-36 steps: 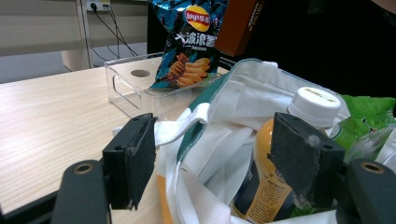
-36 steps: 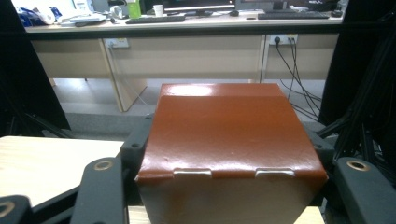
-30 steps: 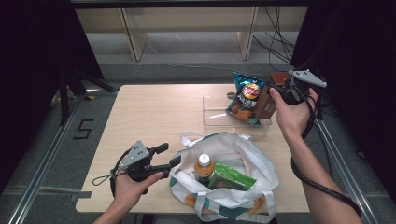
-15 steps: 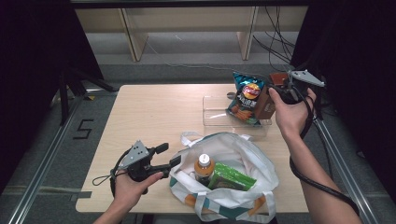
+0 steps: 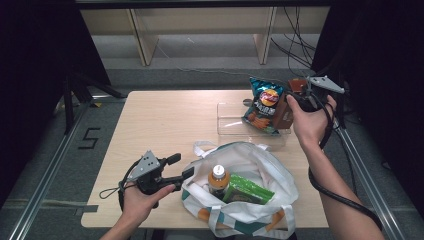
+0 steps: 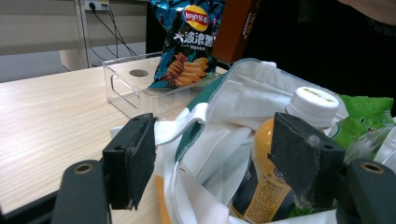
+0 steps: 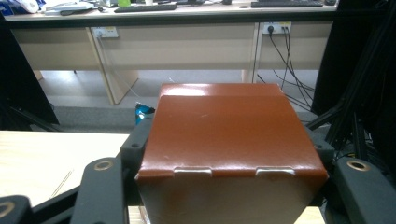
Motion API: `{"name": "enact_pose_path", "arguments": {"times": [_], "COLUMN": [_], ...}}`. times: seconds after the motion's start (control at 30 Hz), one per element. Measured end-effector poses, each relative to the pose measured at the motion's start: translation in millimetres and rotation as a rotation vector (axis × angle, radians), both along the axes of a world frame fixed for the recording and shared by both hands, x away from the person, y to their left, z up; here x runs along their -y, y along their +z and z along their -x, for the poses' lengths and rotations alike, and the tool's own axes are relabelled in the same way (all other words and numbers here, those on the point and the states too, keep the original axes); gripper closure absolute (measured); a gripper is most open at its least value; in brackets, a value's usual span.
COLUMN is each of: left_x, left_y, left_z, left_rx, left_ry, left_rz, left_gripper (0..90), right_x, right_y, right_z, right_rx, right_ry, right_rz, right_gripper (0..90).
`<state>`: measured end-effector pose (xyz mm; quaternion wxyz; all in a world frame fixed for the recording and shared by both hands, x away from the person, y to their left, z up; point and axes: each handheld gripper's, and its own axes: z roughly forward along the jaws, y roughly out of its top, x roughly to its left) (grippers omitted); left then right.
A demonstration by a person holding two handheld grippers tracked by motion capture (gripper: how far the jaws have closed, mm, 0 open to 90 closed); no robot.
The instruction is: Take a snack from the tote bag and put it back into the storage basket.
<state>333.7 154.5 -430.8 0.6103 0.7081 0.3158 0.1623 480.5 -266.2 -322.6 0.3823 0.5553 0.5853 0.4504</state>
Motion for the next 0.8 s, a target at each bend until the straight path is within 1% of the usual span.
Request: {"name": "enact_pose_path", "arguments": {"times": [0.03, 0.07, 0.1, 0.17, 0.2, 0.23, 0.27, 0.3, 0.33, 0.37, 0.4, 0.43, 0.47, 0.53, 0.57, 0.6, 0.67, 0.7, 0.8], "left_x": [-0.1, -0.1, -0.6, -0.9, -1.0, -0.9, -0.8, -0.7, -0.7, -0.9, -1.0, -1.1, -1.0, -0.9, -0.9, -1.0, -1.2, -1.2, -1.4], "left_y": [0.0, 0.0, 0.3, 0.5, 0.5, 0.6, 0.8, 0.9, 0.9, 0.8, 0.7, 0.6, 0.6, 0.8, 0.8, 0.8, 0.6, 0.6, 0.5], "left_z": [-0.1, -0.1, 0.1, 0.4, 0.4, 0.4, 0.5, 0.6, 0.5, 0.4, 0.4, 0.5, 0.5, 0.8, 0.9, 0.8, 0.5, 0.4, 0.3], "left_rx": [0.001, 0.0, -0.001, -0.004, -0.003, 0.0, 0.0, 0.001, 0.001, 0.0, -0.001, -0.001, -0.001, -0.003, -0.003, -0.003, -0.001, -0.001, -0.001], "left_ry": [0.0, 0.001, 0.006, 0.008, 0.005, 0.003, 0.0, 0.0, 0.001, 0.001, 0.002, 0.002, 0.002, 0.004, 0.004, 0.004, 0.002, 0.002, 0.003], "left_rz": [0.0, 0.001, -0.006, -0.009, -0.006, -0.003, -0.002, -0.003, -0.005, -0.006, -0.007, -0.007, -0.006, -0.004, -0.004, -0.005, -0.007, -0.008, -0.008], "left_gripper": [30.6, 30.6, 30.6, 30.6, 30.6, 30.6, 30.5, 30.5, 30.5, 30.6, 30.6, 30.6, 30.6, 30.5, 30.6, 30.6, 30.6, 30.6, 30.5], "right_x": [-0.9, -1.3, -1.5, 0.0, -1.1, -0.5, -1.1, -1.4, -2.7, -2.4, -3.3, -3.2, -4.2, -3.7, -4.4, -3.5, -4.1, -3.3, -4.1], "right_y": [-0.4, -1.1, -1.4, -2.1, -2.2, -2.5, -2.6, -2.9, -3.0, -4.1, -4.9, -6.2, -7.0, -8.6, -8.8, -9.8, -10.1, -10.6, -10.9], "right_z": [0.0, -0.6, -0.8, -1.7, -1.8, -2.6, -2.9, -2.8, -2.3, -3.5, -3.3, -3.9, -4.3, -4.7, -4.9, -5.8, -6.4, -6.9, -7.3], "right_rx": [-0.006, -0.002, -0.003, 0.004, 0.0, 0.004, 0.001, -0.011, -0.021, -0.012, -0.019, -0.018, -0.022, -0.031, -0.036, -0.031, -0.038, -0.031, -0.03], "right_ry": [-0.001, -0.005, -0.008, -0.003, -0.009, -0.003, -0.006, -0.014, -0.017, -0.002, -0.008, -0.006, -0.012, -0.011, -0.016, -0.013, -0.018, -0.015, -0.014], "right_rz": [-0.005, -0.008, -0.009, 0.011, -0.001, 0.011, 0.01, 0.015, -0.002, 0.001, -0.005, 0.0, -0.011, -0.008, -0.019, -0.007, -0.019, -0.006, -0.006], "right_gripper": [38.9, 38.9, 38.9, 38.9, 38.9, 38.9, 38.9, 38.9, 38.9, 38.9, 38.9, 38.9, 38.9, 38.9, 38.9, 38.9, 38.9, 38.9, 39.0]}}
